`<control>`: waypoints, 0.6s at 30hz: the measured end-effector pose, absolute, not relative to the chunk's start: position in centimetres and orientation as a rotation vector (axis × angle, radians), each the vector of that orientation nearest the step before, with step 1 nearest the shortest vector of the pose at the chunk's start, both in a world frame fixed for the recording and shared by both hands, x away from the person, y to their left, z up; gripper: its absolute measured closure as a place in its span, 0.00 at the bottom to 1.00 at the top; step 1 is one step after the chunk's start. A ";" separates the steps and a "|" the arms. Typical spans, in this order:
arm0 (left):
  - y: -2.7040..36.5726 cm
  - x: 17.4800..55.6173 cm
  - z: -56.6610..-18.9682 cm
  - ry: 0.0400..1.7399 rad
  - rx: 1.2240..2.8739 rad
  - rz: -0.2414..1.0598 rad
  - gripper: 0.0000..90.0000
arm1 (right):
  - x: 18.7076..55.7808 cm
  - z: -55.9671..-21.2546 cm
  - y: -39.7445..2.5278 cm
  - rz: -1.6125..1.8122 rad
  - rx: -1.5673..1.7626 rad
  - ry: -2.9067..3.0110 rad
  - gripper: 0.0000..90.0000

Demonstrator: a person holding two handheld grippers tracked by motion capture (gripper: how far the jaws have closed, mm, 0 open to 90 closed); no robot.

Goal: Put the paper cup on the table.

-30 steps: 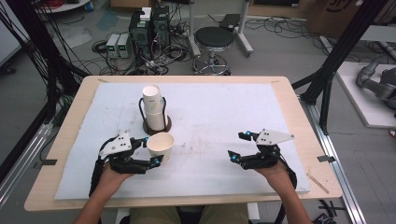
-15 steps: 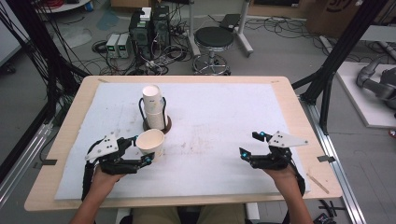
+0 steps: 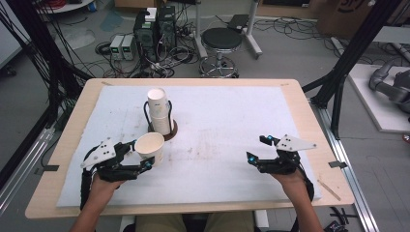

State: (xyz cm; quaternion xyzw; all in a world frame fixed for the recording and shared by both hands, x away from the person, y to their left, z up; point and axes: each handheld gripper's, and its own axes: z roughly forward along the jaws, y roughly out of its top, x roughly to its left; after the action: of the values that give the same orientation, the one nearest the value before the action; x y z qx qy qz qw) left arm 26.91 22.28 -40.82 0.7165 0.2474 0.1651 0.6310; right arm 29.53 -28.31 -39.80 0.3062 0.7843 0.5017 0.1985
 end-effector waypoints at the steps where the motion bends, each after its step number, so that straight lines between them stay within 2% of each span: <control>1: 22.3 26.9 -40.8 0.566 1.640 0.378 0.37 | 29.5 -39.8 -28.3 1.404 0.857 2.194 0.23; 10: 25.5 26.9 -40.9 0.669 1.583 0.468 0.37 | 29.8 -39.8 -28.4 1.404 0.856 2.193 0.23; 18: 28.1 28.7 -40.8 0.779 1.546 0.591 0.37 | 29.5 -40.0 -28.9 1.410 0.860 2.185 0.23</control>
State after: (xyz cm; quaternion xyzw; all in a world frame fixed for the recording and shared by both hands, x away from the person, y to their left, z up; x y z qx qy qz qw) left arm 28.67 28.10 -40.84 0.6695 0.3373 0.2559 0.6103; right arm 29.55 -28.87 -39.98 0.3075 0.7817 0.5044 0.1999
